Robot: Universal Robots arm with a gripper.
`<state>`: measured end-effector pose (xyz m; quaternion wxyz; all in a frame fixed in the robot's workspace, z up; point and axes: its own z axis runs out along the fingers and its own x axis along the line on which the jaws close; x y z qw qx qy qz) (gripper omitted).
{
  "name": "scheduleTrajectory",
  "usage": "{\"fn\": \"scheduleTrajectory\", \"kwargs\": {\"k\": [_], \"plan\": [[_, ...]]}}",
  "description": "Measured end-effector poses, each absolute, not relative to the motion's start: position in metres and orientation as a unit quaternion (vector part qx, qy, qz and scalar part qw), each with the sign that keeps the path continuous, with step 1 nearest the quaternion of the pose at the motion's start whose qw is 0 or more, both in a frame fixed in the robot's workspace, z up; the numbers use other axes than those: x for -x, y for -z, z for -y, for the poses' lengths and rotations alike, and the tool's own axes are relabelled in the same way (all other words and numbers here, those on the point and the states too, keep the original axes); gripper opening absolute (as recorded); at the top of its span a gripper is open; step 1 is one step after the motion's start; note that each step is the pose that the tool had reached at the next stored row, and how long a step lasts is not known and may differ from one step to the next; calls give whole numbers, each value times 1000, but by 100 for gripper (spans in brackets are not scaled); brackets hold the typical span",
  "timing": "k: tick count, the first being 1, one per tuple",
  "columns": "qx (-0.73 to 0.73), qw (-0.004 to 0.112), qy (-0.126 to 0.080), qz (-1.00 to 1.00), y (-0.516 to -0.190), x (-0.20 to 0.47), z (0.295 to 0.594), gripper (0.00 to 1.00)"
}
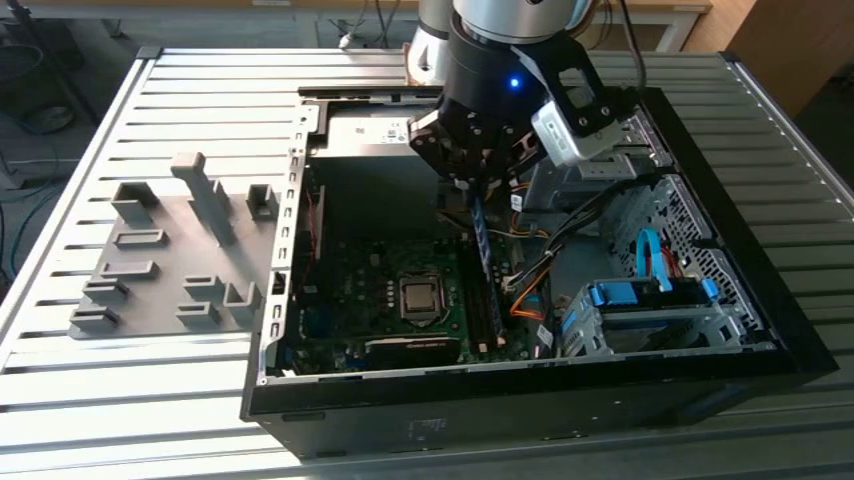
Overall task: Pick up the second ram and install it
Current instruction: 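Insert the second ram into the second slot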
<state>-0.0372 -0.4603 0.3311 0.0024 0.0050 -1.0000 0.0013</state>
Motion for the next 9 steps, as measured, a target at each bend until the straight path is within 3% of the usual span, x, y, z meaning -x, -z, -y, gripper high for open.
{"fn": "scheduleTrajectory", "kwargs": {"k": [9], "plan": [[-5, 3, -1, 1000, -327, 35, 465, 14]]}}
